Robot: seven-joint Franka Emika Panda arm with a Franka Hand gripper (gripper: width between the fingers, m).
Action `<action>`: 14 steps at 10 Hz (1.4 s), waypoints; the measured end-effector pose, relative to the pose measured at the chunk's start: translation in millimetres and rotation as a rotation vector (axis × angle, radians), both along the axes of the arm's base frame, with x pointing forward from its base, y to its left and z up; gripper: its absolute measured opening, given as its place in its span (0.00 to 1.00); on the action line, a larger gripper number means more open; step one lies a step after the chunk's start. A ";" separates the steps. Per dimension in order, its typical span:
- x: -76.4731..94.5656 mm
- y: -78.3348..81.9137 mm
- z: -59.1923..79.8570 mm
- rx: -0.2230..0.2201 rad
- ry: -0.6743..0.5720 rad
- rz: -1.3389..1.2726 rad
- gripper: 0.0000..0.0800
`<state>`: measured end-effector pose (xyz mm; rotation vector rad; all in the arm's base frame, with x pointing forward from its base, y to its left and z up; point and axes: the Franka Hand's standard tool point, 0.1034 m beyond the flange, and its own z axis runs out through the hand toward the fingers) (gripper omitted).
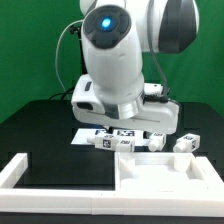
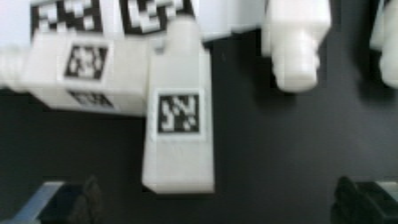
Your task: Assemble one leg
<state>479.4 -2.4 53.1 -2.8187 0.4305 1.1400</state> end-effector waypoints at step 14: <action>-4.5 -6.2 -16.9 0.156 0.108 0.104 0.81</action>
Offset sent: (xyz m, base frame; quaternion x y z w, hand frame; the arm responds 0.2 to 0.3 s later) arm -0.0015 -0.0005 -0.0088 -0.0143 0.0543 -0.1037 0.9930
